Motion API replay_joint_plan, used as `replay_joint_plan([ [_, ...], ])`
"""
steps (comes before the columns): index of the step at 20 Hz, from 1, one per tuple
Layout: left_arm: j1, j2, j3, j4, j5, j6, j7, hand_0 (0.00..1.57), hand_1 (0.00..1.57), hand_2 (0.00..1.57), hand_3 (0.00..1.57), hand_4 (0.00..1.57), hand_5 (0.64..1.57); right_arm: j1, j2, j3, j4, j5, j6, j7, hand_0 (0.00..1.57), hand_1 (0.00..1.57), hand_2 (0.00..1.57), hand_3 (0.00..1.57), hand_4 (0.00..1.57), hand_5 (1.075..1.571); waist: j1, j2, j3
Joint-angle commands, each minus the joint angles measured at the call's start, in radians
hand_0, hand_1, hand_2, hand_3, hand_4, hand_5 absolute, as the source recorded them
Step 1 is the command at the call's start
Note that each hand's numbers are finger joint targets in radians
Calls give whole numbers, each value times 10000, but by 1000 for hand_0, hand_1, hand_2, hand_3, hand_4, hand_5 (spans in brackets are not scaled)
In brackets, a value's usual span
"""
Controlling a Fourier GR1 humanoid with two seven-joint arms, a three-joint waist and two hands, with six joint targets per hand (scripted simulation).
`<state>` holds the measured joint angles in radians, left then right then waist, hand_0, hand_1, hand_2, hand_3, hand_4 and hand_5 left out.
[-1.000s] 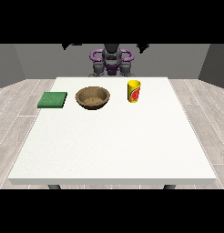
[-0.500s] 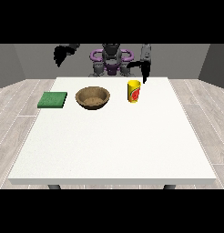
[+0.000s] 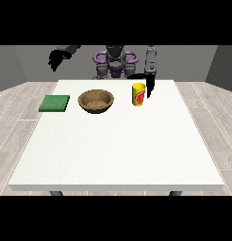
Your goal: Pick the cup and pour the ball into the bowl, then pick the bowl and place it on the pad
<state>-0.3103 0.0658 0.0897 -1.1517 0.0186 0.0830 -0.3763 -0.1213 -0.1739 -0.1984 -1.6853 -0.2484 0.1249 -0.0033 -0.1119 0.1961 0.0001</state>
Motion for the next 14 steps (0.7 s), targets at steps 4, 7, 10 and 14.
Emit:
replay_joint_plan([
  [4, -1084, -9, 434, 2517, 77, -200, -1463, 0, 0, 0, 0, 189, 1423, -560, -320, -413, 996, -52, 179, -351, 0, 0, 0, 0, 671, 1563, 60, 86, -4],
  [7, -586, 16, 740, 3285, 97, -127, -2738, 0, 0, 0, 0, 253, 1445, -68, -390, -510, 680, -317, 644, -637, 0, 0, 0, 0, 671, 1562, -328, 337, -7],
  [10, -1331, 292, 1080, 4311, 288, -278, -2805, 0, 0, 0, 0, 887, 1555, -214, -371, -537, 787, -465, 679, -519, 0, 0, 0, 0, 674, 1566, -325, 156, -7],
  [14, -1217, 59, 609, 4527, -990, 1645, -3627, 1226, 1226, 1571, 1571, 1336, 1481, -972, -1104, -1012, 543, -1032, 885, 168, 0, 0, 0, 140, 647, 1569, -764, 809, -9],
])
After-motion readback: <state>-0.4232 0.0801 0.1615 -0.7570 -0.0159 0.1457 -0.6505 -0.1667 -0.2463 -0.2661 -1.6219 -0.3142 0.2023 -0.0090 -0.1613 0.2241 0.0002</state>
